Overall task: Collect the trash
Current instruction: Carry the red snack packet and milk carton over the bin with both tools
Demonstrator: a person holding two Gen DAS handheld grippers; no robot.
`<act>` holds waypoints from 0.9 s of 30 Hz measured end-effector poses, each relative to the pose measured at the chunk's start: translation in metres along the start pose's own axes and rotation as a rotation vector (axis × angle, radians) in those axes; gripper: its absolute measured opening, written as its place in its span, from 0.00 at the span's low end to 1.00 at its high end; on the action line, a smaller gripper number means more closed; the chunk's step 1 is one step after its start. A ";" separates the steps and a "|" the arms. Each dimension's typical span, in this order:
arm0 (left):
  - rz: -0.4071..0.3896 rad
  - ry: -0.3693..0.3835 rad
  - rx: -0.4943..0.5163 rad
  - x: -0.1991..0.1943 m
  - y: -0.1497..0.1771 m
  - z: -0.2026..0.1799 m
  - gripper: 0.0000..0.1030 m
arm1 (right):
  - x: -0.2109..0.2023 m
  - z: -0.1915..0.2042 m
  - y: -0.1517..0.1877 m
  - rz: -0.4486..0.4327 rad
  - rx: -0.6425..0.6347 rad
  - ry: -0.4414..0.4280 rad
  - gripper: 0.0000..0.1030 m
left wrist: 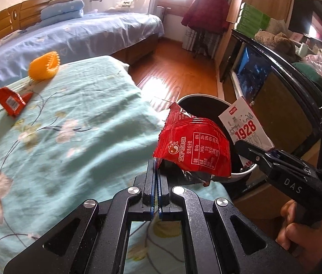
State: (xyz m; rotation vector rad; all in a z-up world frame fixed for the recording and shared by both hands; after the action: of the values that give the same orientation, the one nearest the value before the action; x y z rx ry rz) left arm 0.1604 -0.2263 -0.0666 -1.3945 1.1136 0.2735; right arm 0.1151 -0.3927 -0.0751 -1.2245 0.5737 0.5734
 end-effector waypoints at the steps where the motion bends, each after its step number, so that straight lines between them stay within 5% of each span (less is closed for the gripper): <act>1: 0.002 0.002 0.002 0.001 -0.001 -0.002 0.01 | 0.000 -0.002 0.001 0.001 0.002 0.004 0.32; 27: 0.058 -0.003 0.070 0.045 -0.023 -0.045 0.01 | 0.012 -0.041 -0.007 0.022 0.026 0.044 0.32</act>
State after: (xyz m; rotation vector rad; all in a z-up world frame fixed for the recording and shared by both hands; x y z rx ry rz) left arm 0.1793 -0.2905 -0.0759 -1.3016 1.1525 0.2757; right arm 0.1247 -0.4329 -0.0880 -1.2101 0.6302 0.5572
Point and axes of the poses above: each gripper's, at about its wrist camera, not at the fingertips, and x roughly the way its jaws point, z to its left, y to its underside, the point moved 2 cm from there along x, roughly the way its jaws point, and after that the axes turned 4 degrees about -x, right-handed, at the moved point
